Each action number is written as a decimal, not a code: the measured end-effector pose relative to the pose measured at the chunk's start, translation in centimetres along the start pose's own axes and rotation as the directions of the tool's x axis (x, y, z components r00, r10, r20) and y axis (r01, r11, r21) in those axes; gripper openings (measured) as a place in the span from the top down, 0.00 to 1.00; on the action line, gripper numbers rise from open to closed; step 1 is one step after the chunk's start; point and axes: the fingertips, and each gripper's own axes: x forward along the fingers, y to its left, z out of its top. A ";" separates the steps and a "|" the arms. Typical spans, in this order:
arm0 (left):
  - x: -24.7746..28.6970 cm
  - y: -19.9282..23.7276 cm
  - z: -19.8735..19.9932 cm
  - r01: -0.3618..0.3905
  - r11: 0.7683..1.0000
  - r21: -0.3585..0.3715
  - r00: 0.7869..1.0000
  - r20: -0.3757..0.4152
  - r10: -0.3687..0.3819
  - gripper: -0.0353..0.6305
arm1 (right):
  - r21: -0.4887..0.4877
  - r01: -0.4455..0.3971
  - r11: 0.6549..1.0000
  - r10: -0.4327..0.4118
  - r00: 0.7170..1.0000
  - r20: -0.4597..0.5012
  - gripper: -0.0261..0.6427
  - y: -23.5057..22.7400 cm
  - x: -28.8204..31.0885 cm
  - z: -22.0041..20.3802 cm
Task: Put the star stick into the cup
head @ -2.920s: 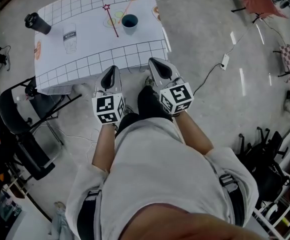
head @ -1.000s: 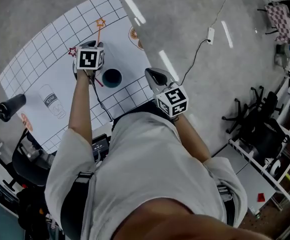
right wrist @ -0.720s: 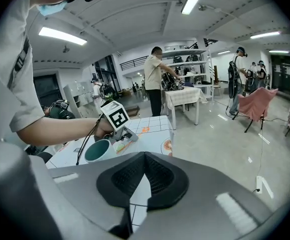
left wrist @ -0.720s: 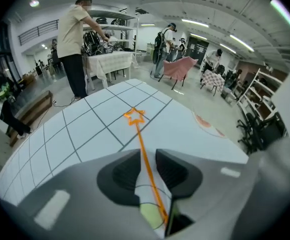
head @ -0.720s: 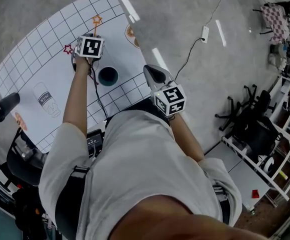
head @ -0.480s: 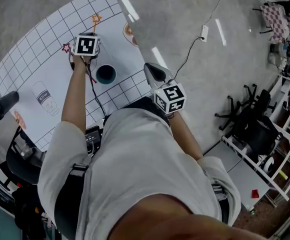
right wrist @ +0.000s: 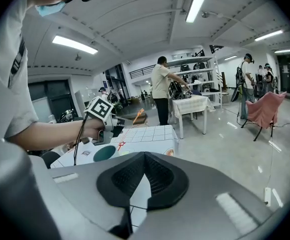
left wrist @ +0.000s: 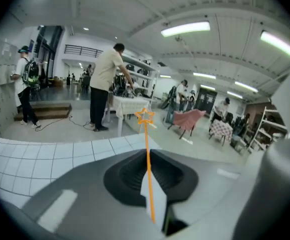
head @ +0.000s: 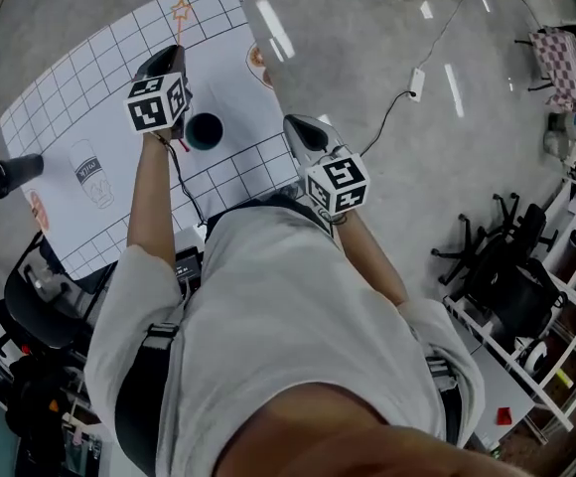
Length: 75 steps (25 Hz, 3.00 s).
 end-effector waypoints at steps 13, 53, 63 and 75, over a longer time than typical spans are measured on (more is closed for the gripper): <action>-14.0 -5.0 8.0 0.051 0.992 -0.114 0.883 0.469 0.009 0.92 | -0.086 -0.099 0.991 0.105 0.992 0.072 0.96 1.2 -3.2 1.5; -16.9 -8.1 -8.7 -0.234 0.968 -0.095 0.962 0.118 0.244 0.83 | -0.104 -0.252 0.962 0.258 0.965 0.053 0.96 4.2 -8.3 -3.6; -17.8 -2.4 -11.2 -0.354 0.932 -0.081 0.935 -0.012 0.355 0.94 | -0.104 -0.278 0.955 0.284 0.958 0.047 0.96 7.0 -5.8 -3.2; -9.0 4.7 -13.6 -0.313 0.938 -0.151 0.924 -0.277 0.264 0.94 | -0.042 -0.118 0.992 0.120 0.992 0.042 0.96 4.8 -0.7 -0.8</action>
